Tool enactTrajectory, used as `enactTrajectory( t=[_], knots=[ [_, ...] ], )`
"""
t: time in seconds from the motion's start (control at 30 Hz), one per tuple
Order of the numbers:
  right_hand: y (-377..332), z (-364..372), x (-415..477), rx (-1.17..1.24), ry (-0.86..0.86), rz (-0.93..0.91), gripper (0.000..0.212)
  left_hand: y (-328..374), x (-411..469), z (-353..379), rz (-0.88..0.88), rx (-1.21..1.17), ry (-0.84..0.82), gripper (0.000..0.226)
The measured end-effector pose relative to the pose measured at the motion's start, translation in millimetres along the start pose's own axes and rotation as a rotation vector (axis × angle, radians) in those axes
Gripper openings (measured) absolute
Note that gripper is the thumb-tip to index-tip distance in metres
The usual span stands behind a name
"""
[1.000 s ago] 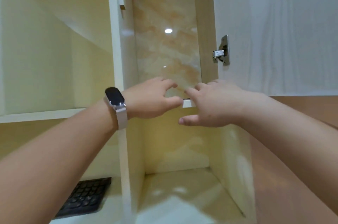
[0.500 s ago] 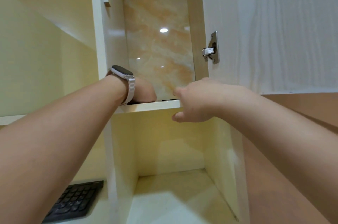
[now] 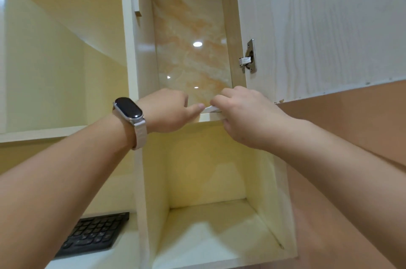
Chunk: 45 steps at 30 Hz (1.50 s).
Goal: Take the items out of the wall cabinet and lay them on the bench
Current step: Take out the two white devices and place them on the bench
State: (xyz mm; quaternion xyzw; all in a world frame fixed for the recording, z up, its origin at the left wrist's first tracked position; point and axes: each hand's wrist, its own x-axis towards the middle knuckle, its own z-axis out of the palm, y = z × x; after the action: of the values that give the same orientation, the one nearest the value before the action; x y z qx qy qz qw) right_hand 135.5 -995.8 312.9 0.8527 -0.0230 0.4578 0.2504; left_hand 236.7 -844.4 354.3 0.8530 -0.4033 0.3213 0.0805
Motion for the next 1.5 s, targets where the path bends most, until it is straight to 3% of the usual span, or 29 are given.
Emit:
enactTrajectory(
  t=[0.13,0.23,0.33,0.5,0.7,0.87,0.97,1.13,1.33,1.5],
  knots=[
    [7.1,5.1,-6.4,-0.132,0.181,-0.112,0.031,-0.3,-13.6,3.0,0.035,0.128,0.136,0.057],
    [9.0,1.1,-11.2,-0.117,0.278,-0.173,0.02,-9.8,-18.1,4.8,0.062,0.161,0.157,0.056],
    [4.7,-4.4,-21.1,-0.072,0.345,-0.139,0.029,-16.8,-27.3,5.7,0.075,0.131,0.209,0.044],
    [-2.4,4.7,-49.4,-0.063,0.393,0.047,0.024,-22.1,-45.3,8.6,0.114,0.04,0.38,0.014],
    [-10.6,25.6,-89.9,0.247,0.471,0.259,0.015,-15.5,-77.2,26.1,0.146,0.033,0.726,0.02],
    [-32.8,36.9,-126.4,0.623,0.412,0.497,0.012,-4.7,-107.8,46.7,0.148,-0.095,0.87,0.021],
    [-44.6,39.5,-146.0,0.767,0.359,0.612,0.013,8.5,-128.7,65.9,0.123,-0.331,0.902,0.019],
    [-69.7,35.2,-184.0,1.042,0.27,0.851,0.017,33.4,-159.8,107.1,0.027,-0.613,0.828,0.019],
    [-98.0,37.9,-221.6,1.231,0.223,1.078,0.013,56.2,-192.8,161.7,-0.173,-1.074,0.517,0.018],
    [-128.5,37.2,-249.9,1.232,0.208,1.25,0.025,60.7,-210.2,196.1,-0.268,-1.427,0.235,0.026]
  ],
)
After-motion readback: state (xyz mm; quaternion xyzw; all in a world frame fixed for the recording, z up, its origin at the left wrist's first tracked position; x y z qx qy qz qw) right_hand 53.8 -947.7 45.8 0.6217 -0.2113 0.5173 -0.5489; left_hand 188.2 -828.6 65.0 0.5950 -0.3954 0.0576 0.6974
